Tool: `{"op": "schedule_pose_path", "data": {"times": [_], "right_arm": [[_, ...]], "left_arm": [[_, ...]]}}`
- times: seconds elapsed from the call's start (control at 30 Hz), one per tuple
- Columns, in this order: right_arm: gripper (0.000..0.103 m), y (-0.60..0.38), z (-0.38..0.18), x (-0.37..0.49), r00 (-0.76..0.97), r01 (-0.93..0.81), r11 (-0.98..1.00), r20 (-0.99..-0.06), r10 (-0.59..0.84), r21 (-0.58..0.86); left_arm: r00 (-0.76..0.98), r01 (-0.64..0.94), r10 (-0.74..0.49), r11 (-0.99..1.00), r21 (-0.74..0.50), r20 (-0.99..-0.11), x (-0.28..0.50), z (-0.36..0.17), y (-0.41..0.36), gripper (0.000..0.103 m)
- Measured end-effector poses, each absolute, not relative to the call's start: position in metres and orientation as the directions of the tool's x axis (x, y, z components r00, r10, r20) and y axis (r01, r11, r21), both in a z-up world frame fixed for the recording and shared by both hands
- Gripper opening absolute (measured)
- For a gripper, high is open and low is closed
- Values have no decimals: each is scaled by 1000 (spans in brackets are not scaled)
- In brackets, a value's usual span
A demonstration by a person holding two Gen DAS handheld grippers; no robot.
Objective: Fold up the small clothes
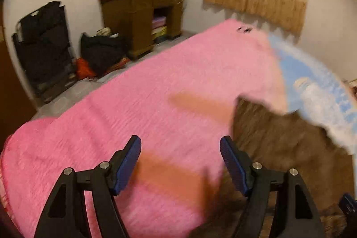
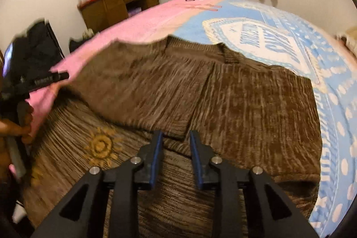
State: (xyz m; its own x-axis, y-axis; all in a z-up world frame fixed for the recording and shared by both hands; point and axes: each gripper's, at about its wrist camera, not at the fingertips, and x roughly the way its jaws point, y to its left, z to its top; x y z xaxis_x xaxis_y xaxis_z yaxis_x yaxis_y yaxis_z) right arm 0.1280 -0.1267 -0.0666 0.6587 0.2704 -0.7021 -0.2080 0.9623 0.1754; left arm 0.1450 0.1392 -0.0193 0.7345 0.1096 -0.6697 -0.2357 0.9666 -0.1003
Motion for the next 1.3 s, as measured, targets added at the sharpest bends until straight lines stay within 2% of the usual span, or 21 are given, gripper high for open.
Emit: {"op": "schedule_pose_path", "data": {"times": [0.17, 0.23, 0.33, 0.4, 0.43, 0.57, 0.63, 0.7, 0.73, 0.8, 0.87, 0.97, 1.03, 1.1, 1.23, 1.3], "right_arm": [[31, -136, -45, 160, 724, -158, 976, -655, 219, 151], [31, -133, -49, 182, 711, -166, 973, -665, 230, 159], [31, -126, -67, 211, 659, -193, 961, -700, 275, 196], [31, -125, -90, 229, 611, -156, 970, -753, 243, 187], [34, -126, -90, 229, 634, -162, 967, -729, 256, 198], [35, -131, -92, 239, 636, -143, 964, -724, 265, 226], [35, -135, -89, 238, 641, -135, 960, -717, 275, 247], [36, -141, -78, 223, 675, -108, 966, -696, 243, 233], [40, -148, -71, 209, 704, -97, 967, -671, 234, 236], [40, -158, -63, 186, 720, -96, 962, -649, 244, 254], [40, -170, -63, 160, 714, -84, 970, -666, 217, 227], [40, -185, -74, 124, 694, -52, 992, -710, 119, 115], [40, -199, -87, 103, 667, -14, 998, -744, 49, 54], [41, -218, -88, 82, 687, 8, 996, -724, 61, 92], [41, -227, -83, 55, 660, 57, 995, -751, 20, 77], [42, -230, -74, 35, 694, 61, 992, -719, 38, 112]], "left_arm": [[752, -41, -32, 995, -95, -658, 186, -6, 84, 74], [735, -13, -25, 999, -51, -678, 203, -19, 63, 74], [658, -153, 119, 988, 22, -743, 232, -55, 70, 74], [655, -180, 52, 980, -89, -754, 238, -63, 92, 78], [665, -186, 42, 976, -111, -745, 237, -60, 97, 78], [625, -250, 156, 968, -7, -765, 237, -51, 108, 78], [639, -242, 101, 967, -74, -763, 219, -42, 121, 78], [665, -205, 70, 974, -91, -744, 196, -34, 121, 78], [678, -184, 76, 980, -69, -731, 180, -29, 119, 78], [694, -150, 86, 988, -27, -714, 155, -28, 110, 78], [704, -90, 66, 996, 3, -707, 134, -36, 98, 78], [672, -92, 138, 990, 103, -728, 124, -62, 94, 78], [677, -95, 105, 994, 55, -728, 124, -66, 98, 78], [660, -90, 65, 996, 7, -748, 122, -61, 105, 78], [671, -28, 12, 1000, -9, -742, 90, -44, 117, 78], [701, 11, -2, 1000, 8, -713, 61, -37, 122, 78]]}}
